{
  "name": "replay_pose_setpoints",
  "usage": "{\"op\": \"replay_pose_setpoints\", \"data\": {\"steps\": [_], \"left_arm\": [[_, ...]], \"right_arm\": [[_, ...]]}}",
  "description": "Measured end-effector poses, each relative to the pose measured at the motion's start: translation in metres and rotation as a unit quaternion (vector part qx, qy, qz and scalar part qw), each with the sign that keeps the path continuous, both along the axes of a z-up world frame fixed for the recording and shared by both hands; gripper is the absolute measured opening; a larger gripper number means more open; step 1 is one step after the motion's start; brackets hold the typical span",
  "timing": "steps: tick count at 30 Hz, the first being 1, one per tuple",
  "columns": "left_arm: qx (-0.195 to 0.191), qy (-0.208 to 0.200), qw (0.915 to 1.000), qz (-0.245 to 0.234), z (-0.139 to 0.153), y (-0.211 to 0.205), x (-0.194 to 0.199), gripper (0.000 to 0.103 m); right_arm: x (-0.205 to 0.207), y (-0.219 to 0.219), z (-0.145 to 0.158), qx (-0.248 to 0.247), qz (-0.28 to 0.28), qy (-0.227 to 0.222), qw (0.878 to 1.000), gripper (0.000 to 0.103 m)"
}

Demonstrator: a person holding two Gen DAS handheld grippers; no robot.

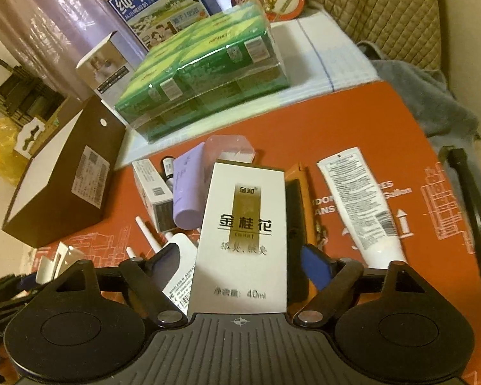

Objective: Organize rigid objects

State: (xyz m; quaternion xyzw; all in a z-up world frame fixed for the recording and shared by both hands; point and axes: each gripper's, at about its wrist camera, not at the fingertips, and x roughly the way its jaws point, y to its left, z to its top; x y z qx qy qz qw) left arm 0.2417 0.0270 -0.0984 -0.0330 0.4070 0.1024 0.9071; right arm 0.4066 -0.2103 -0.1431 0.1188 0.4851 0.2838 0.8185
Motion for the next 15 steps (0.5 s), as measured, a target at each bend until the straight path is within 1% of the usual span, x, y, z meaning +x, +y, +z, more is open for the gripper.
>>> {"op": "replay_pose_setpoints", "data": {"steps": [2,3,6,11,15], "left_arm": [[0.003,0.001,0.9999,0.010,0.000,0.000,-0.003,0.035],[0.003,0.000,0.9999,0.015,0.000,0.000,-0.005,0.035],[0.005,0.000,0.9997,0.025,0.002,-0.002,-0.008,0.035],[0.009,-0.003,0.9993,0.036,0.005,-0.004,-0.011,0.035],[0.007,-0.006,0.9991,0.041,0.012,-0.004,-0.013,0.035]], "right_arm": [[0.005,0.000,-0.003,0.005,0.002,0.008,1.000,0.072],[0.007,0.000,-0.005,0.007,0.002,0.012,1.000,0.068],[0.011,-0.002,-0.009,0.017,0.007,0.026,0.999,0.059],[0.011,-0.005,-0.008,0.022,0.010,0.019,1.000,0.056],[0.006,-0.008,0.005,0.027,0.004,0.000,1.000,0.056]]}}
